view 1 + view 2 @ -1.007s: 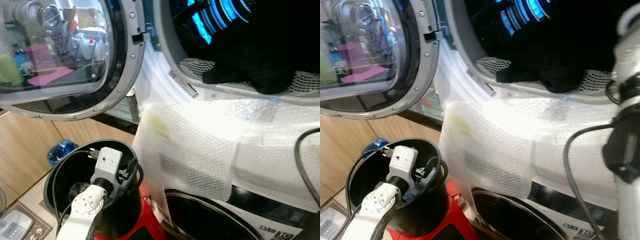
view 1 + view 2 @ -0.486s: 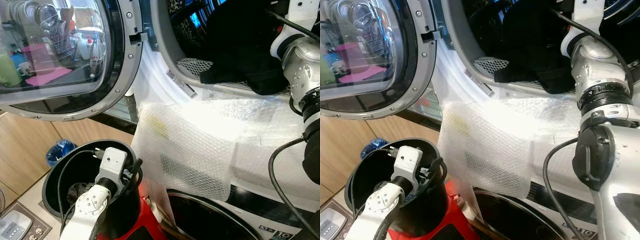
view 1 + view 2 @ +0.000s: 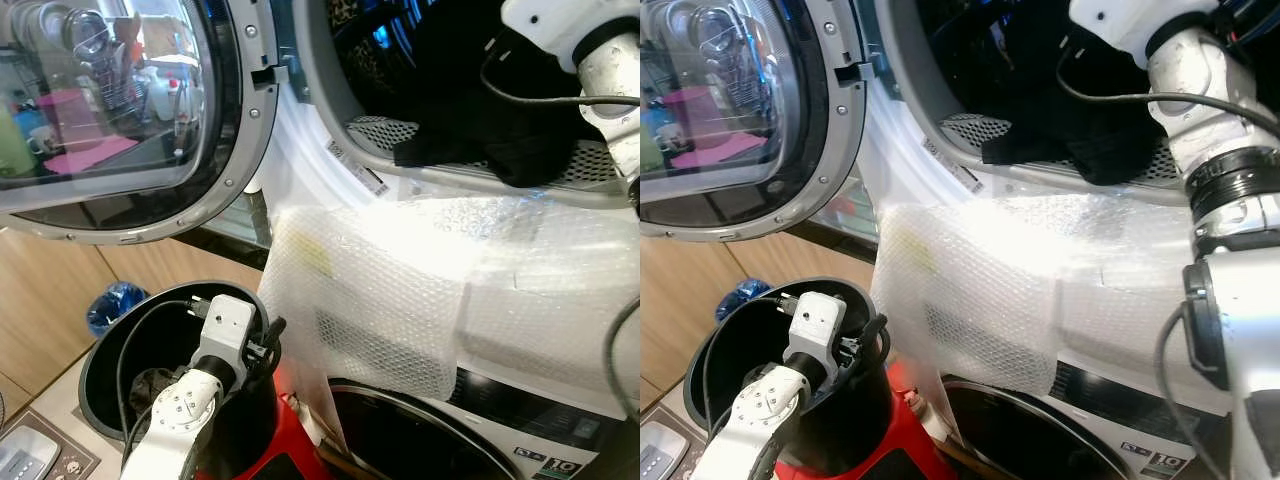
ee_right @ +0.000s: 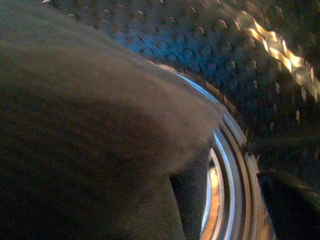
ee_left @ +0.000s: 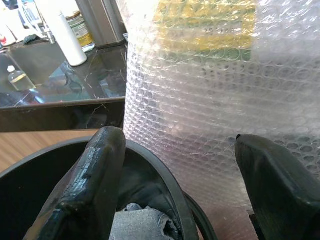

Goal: Clothes washing

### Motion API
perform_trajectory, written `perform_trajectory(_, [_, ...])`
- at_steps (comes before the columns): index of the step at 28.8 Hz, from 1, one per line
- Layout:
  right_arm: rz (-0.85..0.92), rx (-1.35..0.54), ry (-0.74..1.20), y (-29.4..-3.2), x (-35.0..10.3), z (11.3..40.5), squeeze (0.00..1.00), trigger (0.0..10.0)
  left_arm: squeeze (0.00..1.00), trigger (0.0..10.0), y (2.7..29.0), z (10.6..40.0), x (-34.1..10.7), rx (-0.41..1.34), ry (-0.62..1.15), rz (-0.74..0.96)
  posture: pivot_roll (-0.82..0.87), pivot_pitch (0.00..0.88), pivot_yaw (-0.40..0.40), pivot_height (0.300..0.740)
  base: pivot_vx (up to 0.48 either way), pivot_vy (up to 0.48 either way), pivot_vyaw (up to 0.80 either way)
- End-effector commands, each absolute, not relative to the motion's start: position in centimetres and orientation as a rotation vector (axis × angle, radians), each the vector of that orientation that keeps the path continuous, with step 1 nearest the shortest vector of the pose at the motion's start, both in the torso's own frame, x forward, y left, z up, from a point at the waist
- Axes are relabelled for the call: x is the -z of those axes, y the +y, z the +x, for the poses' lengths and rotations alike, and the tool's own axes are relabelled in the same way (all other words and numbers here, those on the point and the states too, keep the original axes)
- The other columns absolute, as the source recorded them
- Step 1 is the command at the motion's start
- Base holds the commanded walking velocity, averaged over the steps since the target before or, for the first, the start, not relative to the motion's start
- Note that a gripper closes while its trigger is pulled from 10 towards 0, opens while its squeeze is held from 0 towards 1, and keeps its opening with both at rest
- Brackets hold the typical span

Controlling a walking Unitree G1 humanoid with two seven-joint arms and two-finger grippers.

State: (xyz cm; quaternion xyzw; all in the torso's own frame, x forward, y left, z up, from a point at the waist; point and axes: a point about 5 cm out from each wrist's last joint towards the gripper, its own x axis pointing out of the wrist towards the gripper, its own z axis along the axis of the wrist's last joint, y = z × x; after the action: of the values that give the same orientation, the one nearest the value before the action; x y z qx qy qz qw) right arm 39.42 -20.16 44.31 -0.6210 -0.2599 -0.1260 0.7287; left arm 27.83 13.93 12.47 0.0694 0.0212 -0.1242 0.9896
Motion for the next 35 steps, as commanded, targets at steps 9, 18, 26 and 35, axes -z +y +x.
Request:
perform_trajectory(9, [-1.695,0.074,-0.59,-18.8,-44.4,38.9,0.0,10.0,0.0,10.0,13.8,27.5,-12.8,0.26,0.033,0.149,-0.01,0.0,0.121,0.74,0.0,0.0,0.0])
perform_trajectory(18, [-1.901,-0.059,-0.514,-20.0,-44.7,38.0,0.0,10.0,0.0,10.0,13.7,27.3,-12.7,0.263,0.033,0.143,-0.02,0.0,0.11,0.74,0.0,0.0,0.0])
perform_trajectory(26, [-1.704,-0.374,-0.173,-23.3,-42.0,37.5,0.0,10.0,0.0,10.0,13.5,27.3,-12.5,0.277,0.035,0.143,-0.04,0.0,0.105,0.74,0.0,0.0,0.0])
perform_trajectory(35, [-1.388,-0.587,-0.159,-24.7,-41.0,36.4,0.0,10.0,0.0,10.0,13.4,27.2,-12.4,0.286,0.035,0.137,-0.04,0.0,0.106,0.74,0.0,0.0,0.0])
